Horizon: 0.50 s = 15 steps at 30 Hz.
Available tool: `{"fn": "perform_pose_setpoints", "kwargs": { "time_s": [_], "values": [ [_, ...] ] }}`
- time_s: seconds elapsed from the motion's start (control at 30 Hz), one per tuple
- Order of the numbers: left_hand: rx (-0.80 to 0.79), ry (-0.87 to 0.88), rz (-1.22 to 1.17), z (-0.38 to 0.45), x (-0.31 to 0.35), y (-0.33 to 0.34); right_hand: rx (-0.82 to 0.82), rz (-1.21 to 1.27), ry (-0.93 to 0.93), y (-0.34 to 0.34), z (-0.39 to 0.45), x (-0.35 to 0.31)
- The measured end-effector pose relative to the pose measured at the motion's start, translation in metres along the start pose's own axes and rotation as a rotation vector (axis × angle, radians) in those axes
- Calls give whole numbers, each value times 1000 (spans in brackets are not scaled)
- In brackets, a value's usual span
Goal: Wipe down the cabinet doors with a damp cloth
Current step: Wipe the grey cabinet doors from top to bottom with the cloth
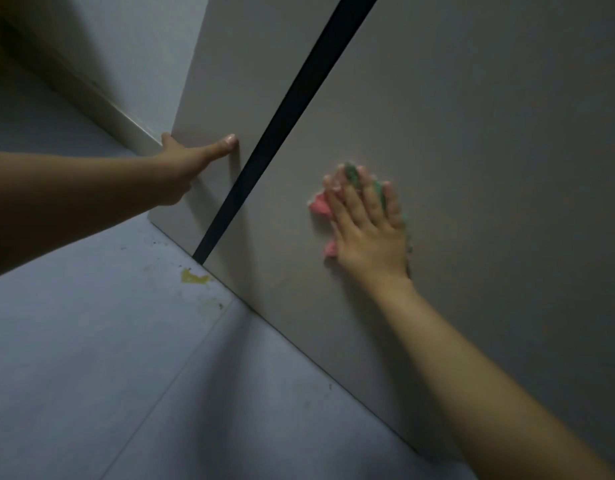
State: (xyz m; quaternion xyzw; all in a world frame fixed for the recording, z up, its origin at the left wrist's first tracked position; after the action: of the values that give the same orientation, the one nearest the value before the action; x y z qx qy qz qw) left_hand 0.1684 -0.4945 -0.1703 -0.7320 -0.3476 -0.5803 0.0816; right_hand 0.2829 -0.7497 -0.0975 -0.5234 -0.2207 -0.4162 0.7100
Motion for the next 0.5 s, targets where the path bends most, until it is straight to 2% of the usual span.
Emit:
{"fn": "perform_pose_setpoints", "kwargs": {
  "time_s": [0.1, 0.2, 0.23, 0.3, 0.4, 0.5],
  "values": [
    [37, -10, -27, 3, -3, 3, 164, -13, 243, -20, 9, 31],
    [31, -18, -39, 3, -2, 1, 238, -35, 419, -31, 41, 31],
    [31, -16, -40, 4, -3, 1, 250, -23, 403, -30, 50, 26],
    [30, -16, -46, 6, -6, 0, 245, 56, 244, -19, 63, 6],
    [13, -23, -10, 7, -7, 1, 114, 104, -37, 5, 48, -27],
    [32, -31, -8, 3, -4, 4, 7, 51, -149, 17, 10, -31]
  ]
}}
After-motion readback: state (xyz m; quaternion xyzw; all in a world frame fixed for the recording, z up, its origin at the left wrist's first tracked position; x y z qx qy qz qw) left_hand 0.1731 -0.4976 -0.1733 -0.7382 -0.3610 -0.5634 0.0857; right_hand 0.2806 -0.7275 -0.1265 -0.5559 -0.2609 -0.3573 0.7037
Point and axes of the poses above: each hand's wrist, its own z-axis towards the middle knuckle, its own y-axis out of the palm, x = y × z, the point moved 1 cm from there along z, towards the middle knuckle, and after that the axes turned 7 degrees about -x, right-handed, at the moved point
